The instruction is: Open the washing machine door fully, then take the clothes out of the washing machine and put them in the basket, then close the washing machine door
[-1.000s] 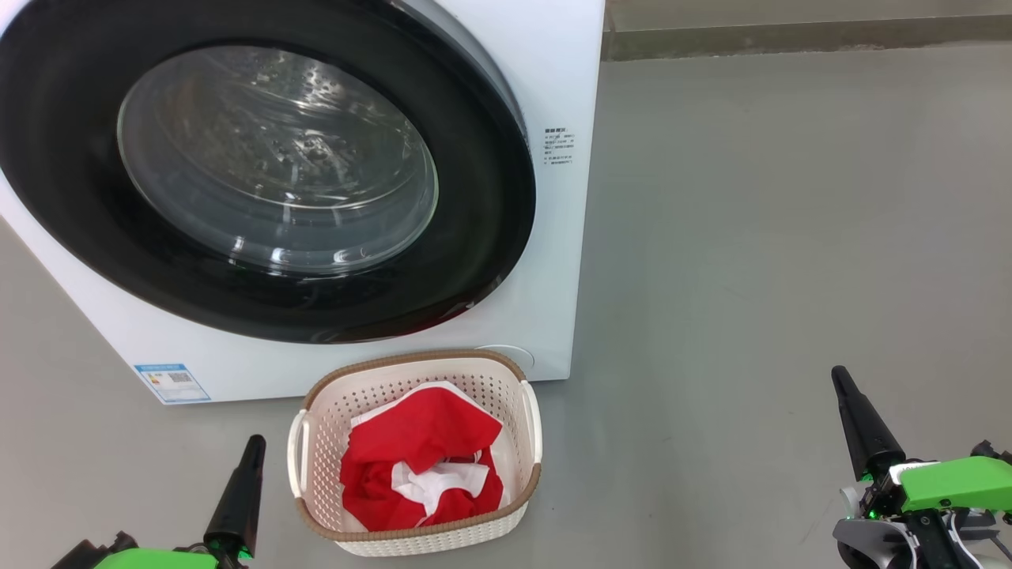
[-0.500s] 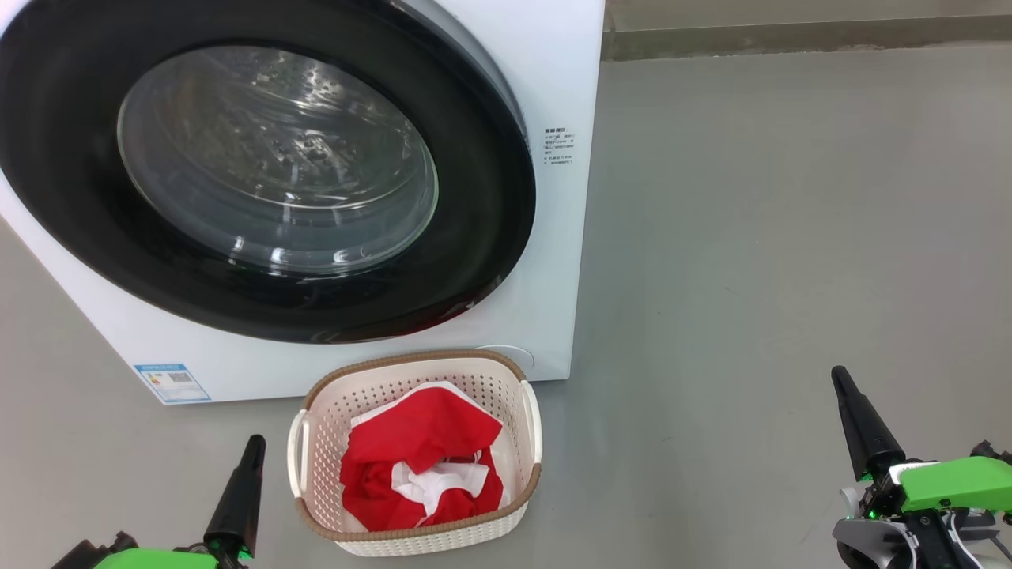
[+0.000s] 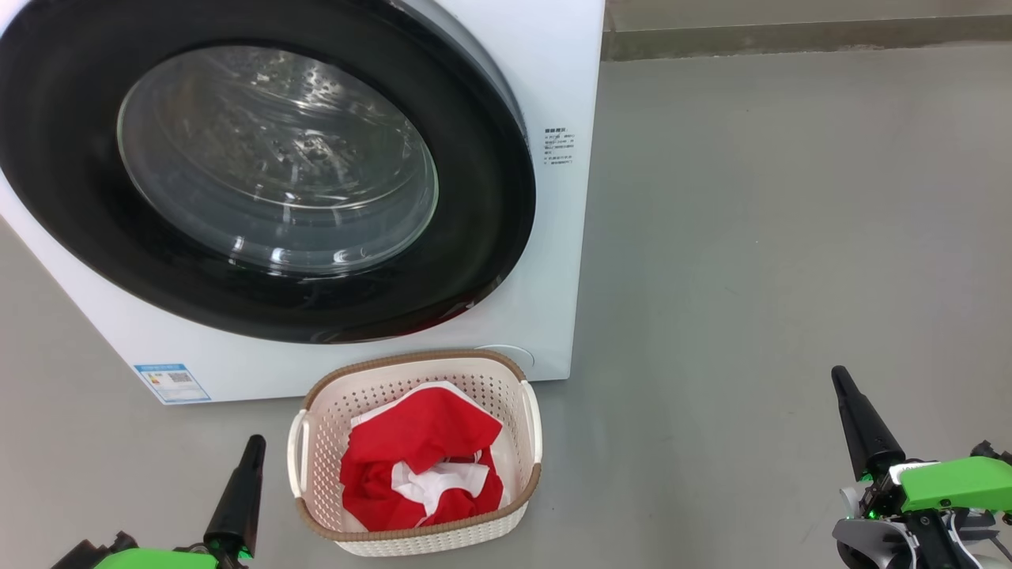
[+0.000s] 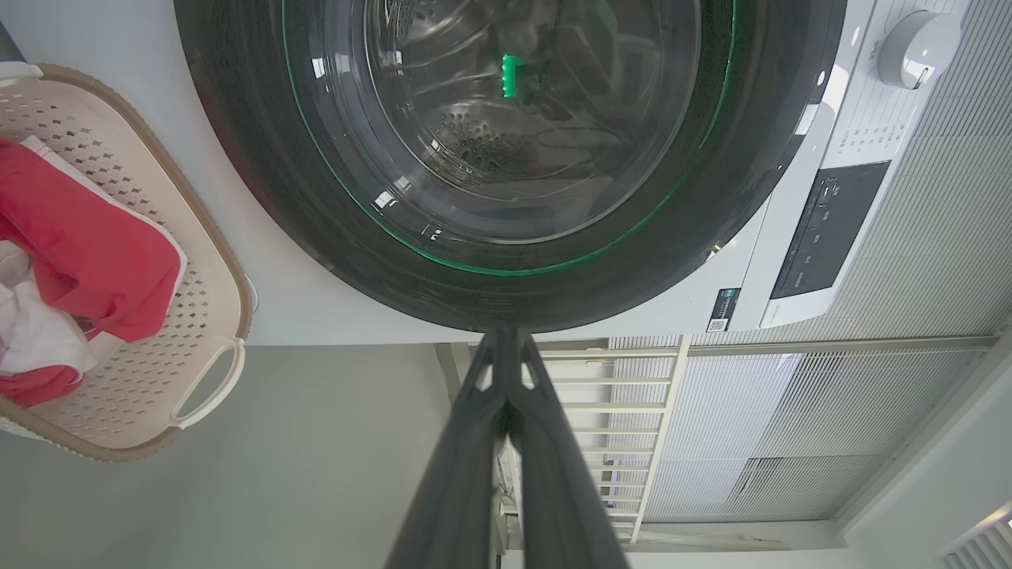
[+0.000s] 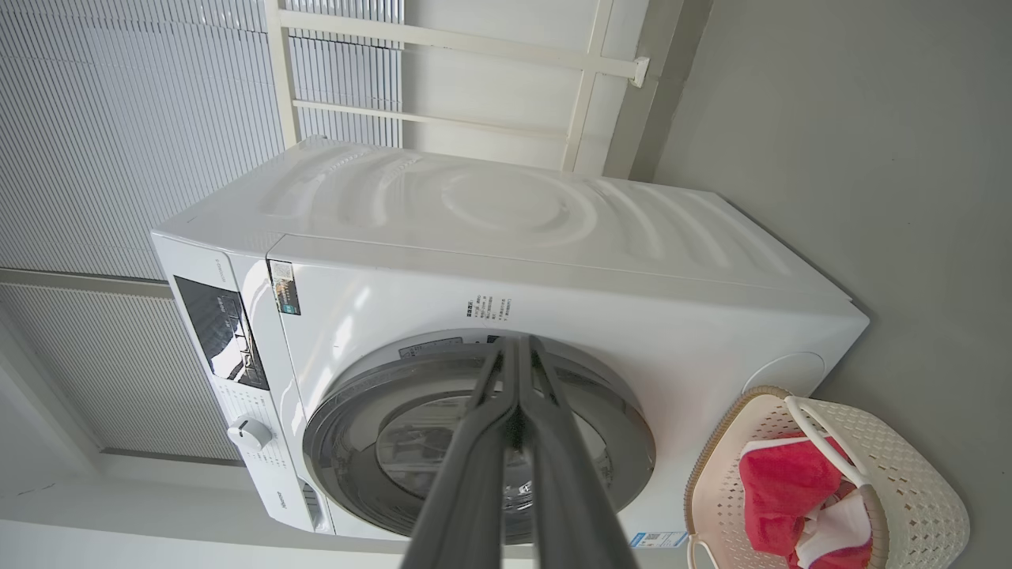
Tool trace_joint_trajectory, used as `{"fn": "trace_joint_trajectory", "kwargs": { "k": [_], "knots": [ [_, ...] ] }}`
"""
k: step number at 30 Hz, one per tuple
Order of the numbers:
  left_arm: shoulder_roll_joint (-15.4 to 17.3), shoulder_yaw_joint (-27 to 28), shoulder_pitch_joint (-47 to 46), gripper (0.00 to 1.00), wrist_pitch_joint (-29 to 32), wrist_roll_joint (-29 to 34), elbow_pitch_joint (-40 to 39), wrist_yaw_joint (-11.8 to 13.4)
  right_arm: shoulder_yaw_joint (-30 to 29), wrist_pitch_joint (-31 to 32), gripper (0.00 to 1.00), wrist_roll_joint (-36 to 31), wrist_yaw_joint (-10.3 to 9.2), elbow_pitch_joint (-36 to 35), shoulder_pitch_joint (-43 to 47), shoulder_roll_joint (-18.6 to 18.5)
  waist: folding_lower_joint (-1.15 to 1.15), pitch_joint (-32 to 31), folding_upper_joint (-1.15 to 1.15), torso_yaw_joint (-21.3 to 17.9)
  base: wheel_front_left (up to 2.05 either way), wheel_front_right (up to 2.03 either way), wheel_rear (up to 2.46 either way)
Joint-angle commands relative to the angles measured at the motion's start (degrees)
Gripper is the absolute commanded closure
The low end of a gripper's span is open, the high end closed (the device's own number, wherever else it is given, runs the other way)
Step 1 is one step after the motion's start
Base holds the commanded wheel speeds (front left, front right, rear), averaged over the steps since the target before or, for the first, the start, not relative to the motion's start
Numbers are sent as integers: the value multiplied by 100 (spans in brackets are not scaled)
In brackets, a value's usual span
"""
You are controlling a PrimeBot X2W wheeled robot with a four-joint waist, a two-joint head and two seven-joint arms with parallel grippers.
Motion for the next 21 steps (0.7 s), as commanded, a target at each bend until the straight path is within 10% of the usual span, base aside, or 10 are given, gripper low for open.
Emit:
{"fn": "trace_joint_trajectory", "kwargs": {
  "k": [1, 21],
  "knots": [
    [104, 206, -237, 100, 19, -39, -120, -40, 70, 29, 100, 3, 3, -140, -240, -26, 0, 0, 0, 0, 0, 0, 0],
    [104, 206, -237, 100, 19, -39, -120, -40, 64, 34, 100, -2, 3, -140, -240, -22, 0, 0, 0, 0, 0, 0, 0]
  ]
}}
